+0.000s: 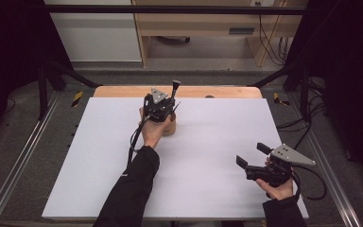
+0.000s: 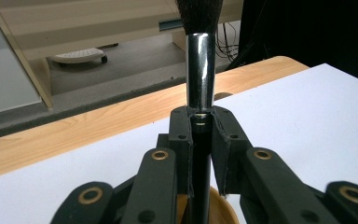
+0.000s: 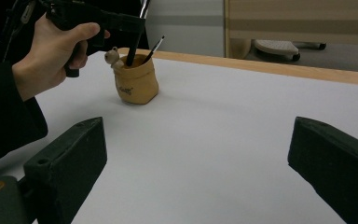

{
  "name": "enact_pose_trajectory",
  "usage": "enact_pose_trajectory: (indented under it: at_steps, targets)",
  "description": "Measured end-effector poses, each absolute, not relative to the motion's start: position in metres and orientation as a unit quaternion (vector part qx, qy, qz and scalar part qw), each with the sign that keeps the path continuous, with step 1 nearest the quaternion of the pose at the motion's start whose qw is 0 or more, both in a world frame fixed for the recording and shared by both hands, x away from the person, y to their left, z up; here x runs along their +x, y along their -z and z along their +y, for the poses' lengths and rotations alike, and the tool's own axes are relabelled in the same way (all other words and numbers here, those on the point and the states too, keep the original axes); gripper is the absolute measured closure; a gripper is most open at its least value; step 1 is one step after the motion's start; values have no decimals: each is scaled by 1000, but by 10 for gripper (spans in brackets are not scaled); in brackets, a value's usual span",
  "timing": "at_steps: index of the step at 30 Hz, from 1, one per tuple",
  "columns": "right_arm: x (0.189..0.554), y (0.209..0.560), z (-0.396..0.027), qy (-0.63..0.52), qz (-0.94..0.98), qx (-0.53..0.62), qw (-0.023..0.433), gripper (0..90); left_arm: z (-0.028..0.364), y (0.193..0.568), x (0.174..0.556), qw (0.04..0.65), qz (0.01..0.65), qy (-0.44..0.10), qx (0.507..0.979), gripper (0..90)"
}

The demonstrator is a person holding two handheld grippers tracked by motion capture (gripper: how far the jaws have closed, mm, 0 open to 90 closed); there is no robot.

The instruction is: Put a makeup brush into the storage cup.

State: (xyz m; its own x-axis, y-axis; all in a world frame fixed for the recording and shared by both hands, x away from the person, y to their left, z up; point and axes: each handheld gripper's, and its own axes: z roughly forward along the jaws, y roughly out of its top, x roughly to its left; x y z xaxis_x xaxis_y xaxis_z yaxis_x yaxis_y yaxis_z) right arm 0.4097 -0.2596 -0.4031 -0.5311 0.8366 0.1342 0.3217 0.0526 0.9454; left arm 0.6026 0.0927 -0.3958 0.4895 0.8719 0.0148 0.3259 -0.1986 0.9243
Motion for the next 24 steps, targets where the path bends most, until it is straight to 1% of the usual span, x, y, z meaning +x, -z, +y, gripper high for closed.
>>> enact_pose_trajectory:
  at_steps: [16, 17, 18, 19, 24]
  targets:
    - [410, 403, -258, -545, 685, 422, 238, 51, 94, 408, 595, 470, 413, -286, 726, 790]
    - [410, 403, -258, -545, 685, 420, 238, 51, 95, 409, 596, 469, 410, -289, 727, 790]
    - [410, 403, -258, -545, 685, 421, 238, 51, 97, 408, 597, 464, 398, -308, 728, 790]
    - [409, 403, -258, -545, 685, 422, 237, 51, 96, 410, 594, 466, 412, -286, 728, 790]
    - [409, 403, -257, -543, 687, 422, 237, 51, 97, 414, 593, 464, 414, -286, 729, 790]
